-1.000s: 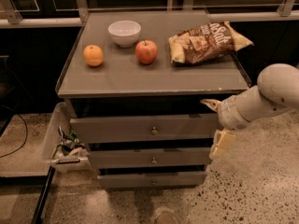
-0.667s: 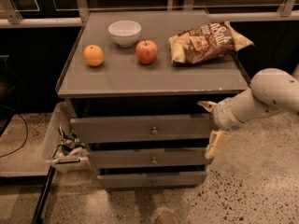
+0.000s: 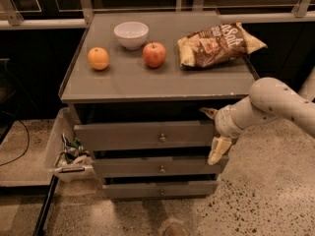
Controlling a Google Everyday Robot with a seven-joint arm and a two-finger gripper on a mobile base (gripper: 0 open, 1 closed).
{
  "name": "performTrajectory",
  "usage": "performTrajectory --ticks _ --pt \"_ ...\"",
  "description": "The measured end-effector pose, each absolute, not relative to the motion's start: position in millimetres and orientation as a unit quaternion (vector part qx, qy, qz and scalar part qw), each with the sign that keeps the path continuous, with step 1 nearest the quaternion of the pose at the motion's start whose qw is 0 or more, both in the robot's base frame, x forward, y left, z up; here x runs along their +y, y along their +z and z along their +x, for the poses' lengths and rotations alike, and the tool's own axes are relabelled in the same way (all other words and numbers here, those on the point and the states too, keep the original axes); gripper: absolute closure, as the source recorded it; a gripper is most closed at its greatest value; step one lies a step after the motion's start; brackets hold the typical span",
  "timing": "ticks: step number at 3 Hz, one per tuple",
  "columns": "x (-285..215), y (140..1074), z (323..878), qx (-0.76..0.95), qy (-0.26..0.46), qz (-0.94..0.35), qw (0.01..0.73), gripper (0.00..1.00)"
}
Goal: Open top drawer
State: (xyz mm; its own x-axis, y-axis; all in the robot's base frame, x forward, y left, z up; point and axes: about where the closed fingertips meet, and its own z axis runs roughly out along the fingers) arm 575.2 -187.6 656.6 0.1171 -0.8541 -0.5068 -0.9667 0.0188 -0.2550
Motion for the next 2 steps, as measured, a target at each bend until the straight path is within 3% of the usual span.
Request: performTrajectory --ticks 2 --pt "-186.8 625.2 592.0 0.668 0.106 -0.688 0.264 0.00"
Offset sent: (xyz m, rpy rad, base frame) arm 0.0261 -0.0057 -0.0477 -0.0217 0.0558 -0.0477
